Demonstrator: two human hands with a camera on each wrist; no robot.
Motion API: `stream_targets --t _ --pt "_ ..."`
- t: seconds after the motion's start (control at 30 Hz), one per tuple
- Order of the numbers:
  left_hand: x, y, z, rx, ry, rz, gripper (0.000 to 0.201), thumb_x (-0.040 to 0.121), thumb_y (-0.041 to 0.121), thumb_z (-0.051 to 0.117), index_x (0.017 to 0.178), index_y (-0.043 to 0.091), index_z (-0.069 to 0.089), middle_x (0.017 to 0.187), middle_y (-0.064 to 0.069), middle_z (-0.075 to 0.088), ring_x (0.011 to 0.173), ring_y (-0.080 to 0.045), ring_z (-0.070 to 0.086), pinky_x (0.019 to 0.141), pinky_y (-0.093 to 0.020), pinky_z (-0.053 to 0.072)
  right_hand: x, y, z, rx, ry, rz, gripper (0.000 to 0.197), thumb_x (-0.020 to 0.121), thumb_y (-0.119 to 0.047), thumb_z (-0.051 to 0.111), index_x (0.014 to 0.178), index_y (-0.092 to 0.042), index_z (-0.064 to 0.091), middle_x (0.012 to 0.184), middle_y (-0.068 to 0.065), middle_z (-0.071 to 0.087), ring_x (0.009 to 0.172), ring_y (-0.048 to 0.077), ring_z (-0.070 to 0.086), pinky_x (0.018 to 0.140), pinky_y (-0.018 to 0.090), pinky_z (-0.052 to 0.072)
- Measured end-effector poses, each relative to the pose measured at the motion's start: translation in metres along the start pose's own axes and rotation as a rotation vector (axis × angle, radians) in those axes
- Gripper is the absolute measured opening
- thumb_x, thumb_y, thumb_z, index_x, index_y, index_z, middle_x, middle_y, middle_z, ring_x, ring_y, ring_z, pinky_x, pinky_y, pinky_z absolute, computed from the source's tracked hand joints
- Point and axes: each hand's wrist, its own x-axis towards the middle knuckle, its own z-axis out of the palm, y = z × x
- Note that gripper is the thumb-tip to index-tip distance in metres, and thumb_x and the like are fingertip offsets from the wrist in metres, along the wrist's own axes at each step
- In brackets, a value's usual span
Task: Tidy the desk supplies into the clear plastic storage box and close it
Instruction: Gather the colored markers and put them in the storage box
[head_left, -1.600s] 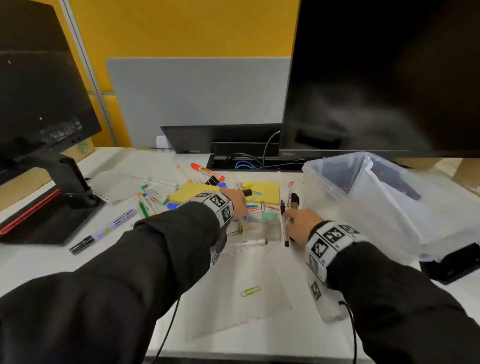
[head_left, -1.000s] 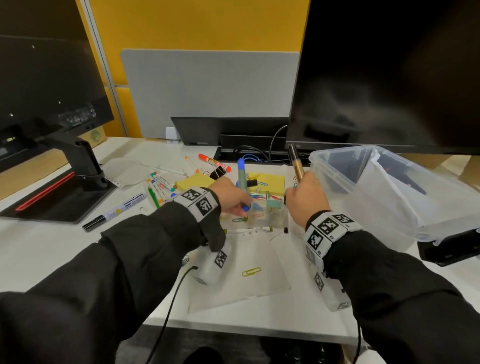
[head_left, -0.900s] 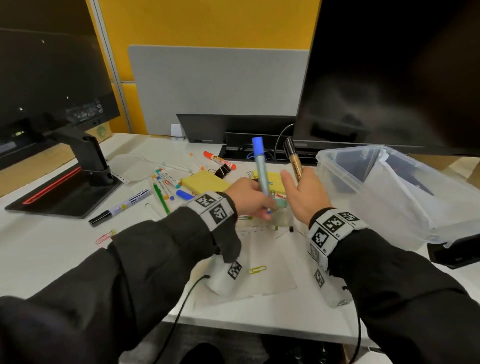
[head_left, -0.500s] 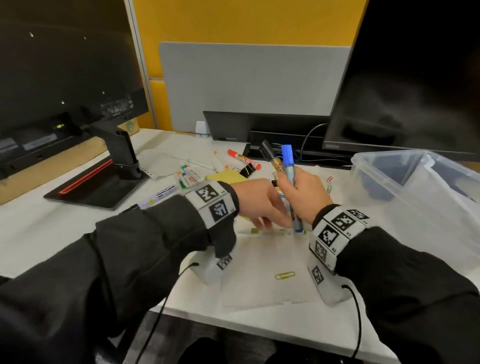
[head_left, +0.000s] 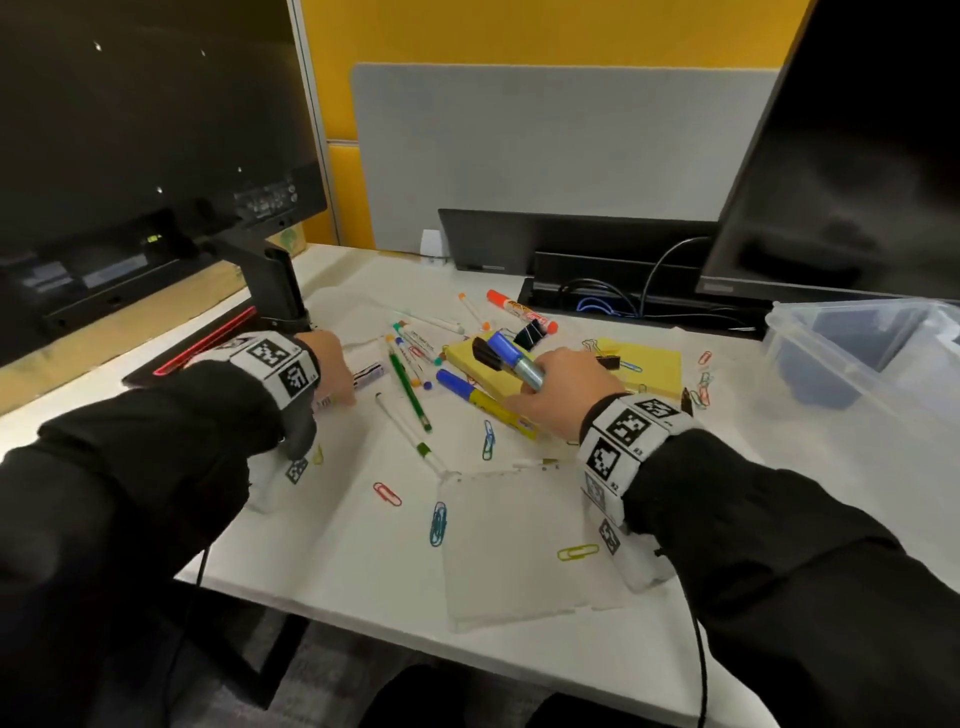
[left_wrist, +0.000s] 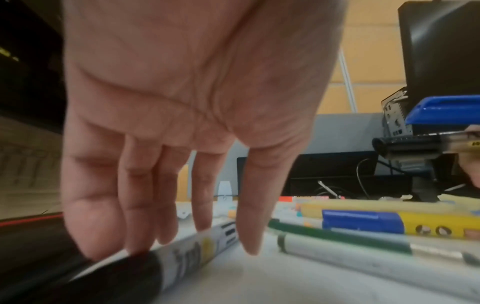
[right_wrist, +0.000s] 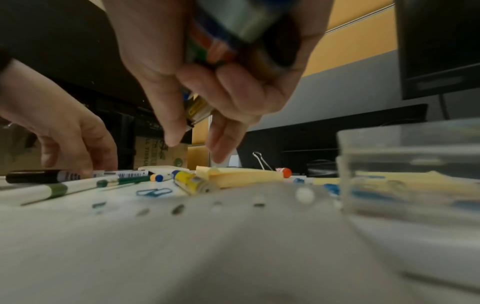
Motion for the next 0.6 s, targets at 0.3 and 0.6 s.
stream_targets --t 0.3,0.6 --pt "0.002 -0.004 0.009 -0.274 0.075 0.03 0.049 0.078 0.015 0.068 0.123 0.006 0.052 0.106 -0.012 0.061 0.08 -0.024 0.061 0.062 -0.03 0.052 0.013 -0.012 0.01 -0.149 -0.079 -0.022 0.039 0.081 -0.039 0.064 0.11 -0.015 0.057 0.079 0.0 0.051 0.076 0.019 0.053 0.059 0.026 0.04" --pt "-0.018 0.009 -0.016 -1.01 0.024 0.229 0.032 0.098 0.012 0.036 0.116 0.009 0.062 0.071 -0.004 0.055 0.046 -0.009 0.054 0.05 -0.019 0.038 0.013 -0.018 0.013 -0.301 -0.153 -0.021 0.041 0.076 -0.045 0.067 0.088 -0.013 0.043 0.067 -0.001 0.038 0.055 0.011 0.039 0.046 0.022 0.032"
